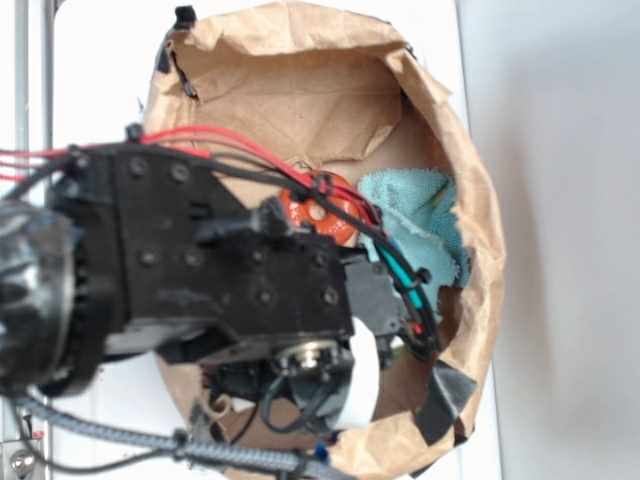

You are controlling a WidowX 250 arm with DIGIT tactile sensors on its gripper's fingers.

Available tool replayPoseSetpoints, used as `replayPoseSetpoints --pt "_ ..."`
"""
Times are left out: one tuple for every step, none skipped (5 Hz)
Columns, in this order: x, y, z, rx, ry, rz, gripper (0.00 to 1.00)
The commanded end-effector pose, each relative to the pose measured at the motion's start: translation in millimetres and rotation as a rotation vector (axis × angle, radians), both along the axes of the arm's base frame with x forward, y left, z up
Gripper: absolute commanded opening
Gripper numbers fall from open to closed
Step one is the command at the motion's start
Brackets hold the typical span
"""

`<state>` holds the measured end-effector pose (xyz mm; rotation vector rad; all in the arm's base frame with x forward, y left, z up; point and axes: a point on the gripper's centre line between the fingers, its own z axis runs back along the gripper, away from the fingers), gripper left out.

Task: Grab the blue sponge.

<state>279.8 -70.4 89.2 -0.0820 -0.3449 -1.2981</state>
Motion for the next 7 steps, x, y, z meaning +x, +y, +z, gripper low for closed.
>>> replayPoseSetpoints --pt "6 -4 13 -0.033 -0.016 0.010 1.00" --pt "10 -14 2 -0.070 -0.010 -0.042 1.00" --pt "13 -26 -18 -0.069 -0.041 -0.048 1.00" --pt "14 -31 -26 -0.114 -0.038 -0.086 1.00" --pt "15 -45 -49 -0.031 0.009 -0.132 1.00" --pt "9 -42 -38 -0.032 0.022 -0.139 1.00" --pt "2 -27 -5 -0.090 0.003 -0.116 1.00"
